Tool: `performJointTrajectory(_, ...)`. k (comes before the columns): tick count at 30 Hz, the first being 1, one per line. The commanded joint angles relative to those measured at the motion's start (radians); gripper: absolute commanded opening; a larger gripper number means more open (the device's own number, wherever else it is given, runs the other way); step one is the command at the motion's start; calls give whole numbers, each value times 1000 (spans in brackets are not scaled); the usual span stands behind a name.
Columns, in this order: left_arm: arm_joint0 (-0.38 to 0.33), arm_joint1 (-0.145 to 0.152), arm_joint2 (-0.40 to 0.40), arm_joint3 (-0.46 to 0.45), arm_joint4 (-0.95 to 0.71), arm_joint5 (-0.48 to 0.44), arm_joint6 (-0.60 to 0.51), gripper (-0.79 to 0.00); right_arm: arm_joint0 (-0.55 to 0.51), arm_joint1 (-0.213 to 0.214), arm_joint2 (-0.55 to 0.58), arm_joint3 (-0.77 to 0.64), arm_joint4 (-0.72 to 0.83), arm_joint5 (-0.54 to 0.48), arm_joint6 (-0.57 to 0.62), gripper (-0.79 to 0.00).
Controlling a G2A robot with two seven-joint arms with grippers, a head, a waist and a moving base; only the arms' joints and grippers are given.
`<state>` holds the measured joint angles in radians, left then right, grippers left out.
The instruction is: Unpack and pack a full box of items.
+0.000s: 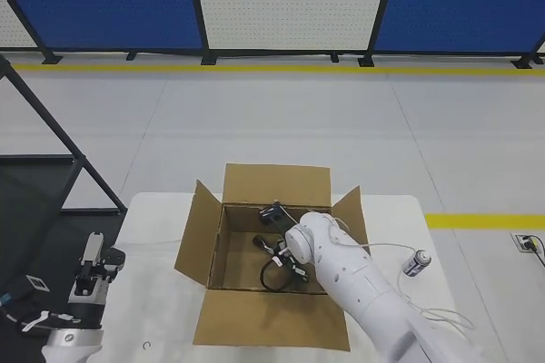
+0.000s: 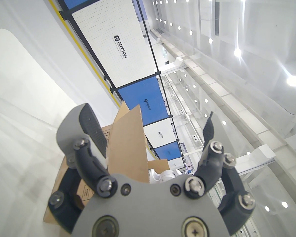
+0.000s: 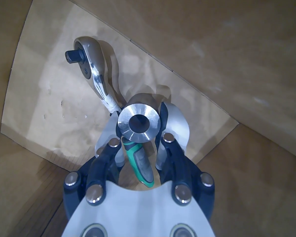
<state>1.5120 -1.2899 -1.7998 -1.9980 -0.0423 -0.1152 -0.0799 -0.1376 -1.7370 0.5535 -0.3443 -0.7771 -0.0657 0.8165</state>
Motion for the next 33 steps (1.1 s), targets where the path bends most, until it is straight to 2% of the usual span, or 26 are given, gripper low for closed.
performJointTrajectory(1, -1, 0, 1, 1, 1, 0, 1, 0, 4, -3, 3, 7, 0, -6, -7, -785)
performJointTrajectory(12, -12, -1, 20, 7, 10, 6, -1, 0, 22, 2, 28, -7, -12, -54, -30, -785)
performJointTrajectory(18, -27, -1, 39, 12, 18, 14, -12, 0, 13, 30, 49, -88, -43, -64, -10, -785)
performJointTrajectory(21, -38, 0, 51, 14, 24, 19, -22, 0, -6, 55, 69, -174, -63, -61, 5, -785)
performJointTrajectory(26, -60, 1, 72, 19, 37, 27, -38, 0, -98, 133, 153, -446, -118, -48, 71, -785)
performJointTrajectory(33, -87, 1, 98, 24, 54, 34, -50, 0, -398, 266, 360, -1072, -307, -13, 306, -785)
